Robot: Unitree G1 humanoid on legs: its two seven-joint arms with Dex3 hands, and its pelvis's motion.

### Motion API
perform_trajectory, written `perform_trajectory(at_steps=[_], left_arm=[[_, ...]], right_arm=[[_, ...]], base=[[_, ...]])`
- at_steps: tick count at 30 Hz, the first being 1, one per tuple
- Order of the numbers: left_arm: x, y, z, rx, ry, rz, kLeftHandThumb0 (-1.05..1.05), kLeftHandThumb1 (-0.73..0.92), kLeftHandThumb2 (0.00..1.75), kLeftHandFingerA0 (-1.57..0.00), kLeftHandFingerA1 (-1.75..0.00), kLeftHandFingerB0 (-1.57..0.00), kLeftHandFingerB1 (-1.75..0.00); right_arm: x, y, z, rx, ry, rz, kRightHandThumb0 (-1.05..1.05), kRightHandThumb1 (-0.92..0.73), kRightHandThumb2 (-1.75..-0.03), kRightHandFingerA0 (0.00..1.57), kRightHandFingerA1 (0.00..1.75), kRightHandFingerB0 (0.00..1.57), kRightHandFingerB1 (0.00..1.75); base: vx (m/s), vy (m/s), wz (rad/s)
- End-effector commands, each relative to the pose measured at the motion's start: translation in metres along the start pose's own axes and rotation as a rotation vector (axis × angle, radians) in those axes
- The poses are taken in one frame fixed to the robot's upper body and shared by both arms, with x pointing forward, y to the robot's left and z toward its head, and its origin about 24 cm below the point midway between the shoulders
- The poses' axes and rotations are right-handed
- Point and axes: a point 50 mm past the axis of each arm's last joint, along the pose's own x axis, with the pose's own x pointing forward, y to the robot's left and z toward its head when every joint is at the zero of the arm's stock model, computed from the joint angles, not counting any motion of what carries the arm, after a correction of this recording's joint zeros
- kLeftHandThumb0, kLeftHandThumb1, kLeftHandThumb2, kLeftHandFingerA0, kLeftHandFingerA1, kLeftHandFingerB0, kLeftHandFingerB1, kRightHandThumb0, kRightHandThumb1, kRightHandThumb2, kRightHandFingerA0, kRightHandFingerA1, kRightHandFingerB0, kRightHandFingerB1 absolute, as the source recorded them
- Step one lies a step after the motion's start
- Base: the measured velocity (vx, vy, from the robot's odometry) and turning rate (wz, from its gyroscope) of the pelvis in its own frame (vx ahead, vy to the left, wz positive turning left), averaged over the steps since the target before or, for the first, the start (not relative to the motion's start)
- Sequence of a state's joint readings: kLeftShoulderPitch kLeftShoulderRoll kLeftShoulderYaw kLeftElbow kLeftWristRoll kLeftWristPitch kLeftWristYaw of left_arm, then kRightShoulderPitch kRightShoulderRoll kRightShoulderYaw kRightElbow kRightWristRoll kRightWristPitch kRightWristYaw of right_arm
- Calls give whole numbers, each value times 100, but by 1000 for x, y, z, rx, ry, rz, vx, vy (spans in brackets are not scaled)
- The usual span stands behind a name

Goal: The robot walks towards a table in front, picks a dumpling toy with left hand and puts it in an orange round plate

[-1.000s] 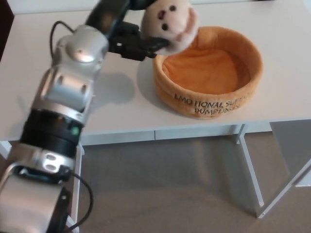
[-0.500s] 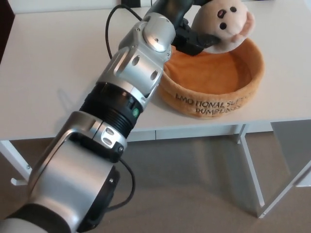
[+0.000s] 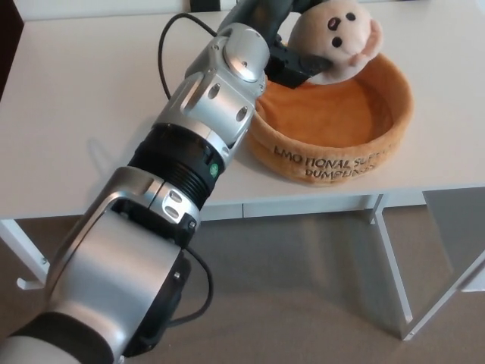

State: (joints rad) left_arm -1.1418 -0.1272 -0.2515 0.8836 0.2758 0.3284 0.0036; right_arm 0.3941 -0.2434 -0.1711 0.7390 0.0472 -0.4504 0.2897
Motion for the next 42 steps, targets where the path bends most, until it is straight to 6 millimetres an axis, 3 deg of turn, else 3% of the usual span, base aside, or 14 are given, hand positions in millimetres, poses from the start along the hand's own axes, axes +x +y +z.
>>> perform_trajectory(at_steps=[1, 4, 5, 6, 7, 8, 9, 10, 14, 19, 22, 25, 29, 42], left_arm=[[2, 13, -3, 35, -7, 74, -12, 64, 59, -110, -87, -96, -71], [2, 16, -4, 55, -9, 100, -22, 65, 60, -111, -78, -92, -58], [2, 15, -4, 45, -8, 106, -24, 65, 61, -100, -58, -51, -40], [2, 13, -4, 32, -6, 111, -24, 65, 61, -100, -58, -51, -40], [2, 12, -4, 25, 3, 107, -37, 55, 56, -76, -50, -20, -28], [2, 11, -5, 22, 10, 103, -37, 55, 56, -76, -50, -20, -28], [3, 10, -4, 17, 38, 46, -60, 38, 72, -2, -31, 0, -8], [3, 9, -4, 22, 50, 22, -65, 41, 75, 0, -14, 0, -7], [3, 8, -2, 21, 62, -11, -70, 44, 76, 0, -5, 0, -2], [3, 8, -2, -10, 75, -29, -66, 42, 76, 0, -7, 0, -7], [4, 10, -2, -20, 85, -53, -68, 43, 54, 0, -8, 0, -4], [4, 12, -2, -3, 90, -62, -70, 44, 54, 0, -11, 0, -2], [4, 13, -4, 13, 97, -76, -72, 44, 80, 0, -9, 0, -5], [0, 22, -6, -12, 79, -82, -67, 40, 79, 0, -18, 0, -11]], right_arm=[[-2, -5, -2, -1, 22, -6, -50, -53, -56, 65, 49, 35, 36], [0, -5, -1, 6, 23, -4, -49, -52, -55, 65, 51, 34, 36], [0, -5, -1, 4, 21, -5, -50, -52, -55, 64, 50, 34, 36], [0, -5, 0, -1, 20, -6, -50, -52, -55, 64, 50, 34, 36], [-1, -5, 1, -8, 12, -6, -48, -53, -56, 62, 50, 33, 37], [-1, -5, 1, -12, 6, -6, -48, -53, -56, 62, 50, 33, 37], [0, -5, 1, -4, 12, -10, -46, -53, -55, 63, 49, 34, 36], [1, -4, 1, -5, 9, -7, -49, -53, -55, 60, 48, 34, 36], [2, -4, 3, -11, -4, -1, -50, -52, -55, 62, 49, 34, 37], [2, -4, 6, -3, -20, 2, -48, -53, -55, 59, 49, 34, 37], [1, -5, 7, -15, -23, 6, -48, -54, -56, 58, 48, 33, 36], [2, -4, 9, -11, -20, 3, -45, -54, -56, 58, 48, 33, 35], [1, -4, 8, -16, -17, -2, -47, -52, -55, 60, 49, 33, 36], [0, -4, 3, 6, -5, -1, -46, -53, -55, 58, 49, 32, 37]], base=[[0, 0, 0], [0, 0, 0], [0, 0, 0], [0, 0, 0], [0, 0, 0], [0, 0, 0], [0, 0, 0], [0, 0, 0], [0, 0, 0], [0, 0, 0], [0, 0, 0], [0, 0, 0], [0, 0, 0], [0, 0, 0]])
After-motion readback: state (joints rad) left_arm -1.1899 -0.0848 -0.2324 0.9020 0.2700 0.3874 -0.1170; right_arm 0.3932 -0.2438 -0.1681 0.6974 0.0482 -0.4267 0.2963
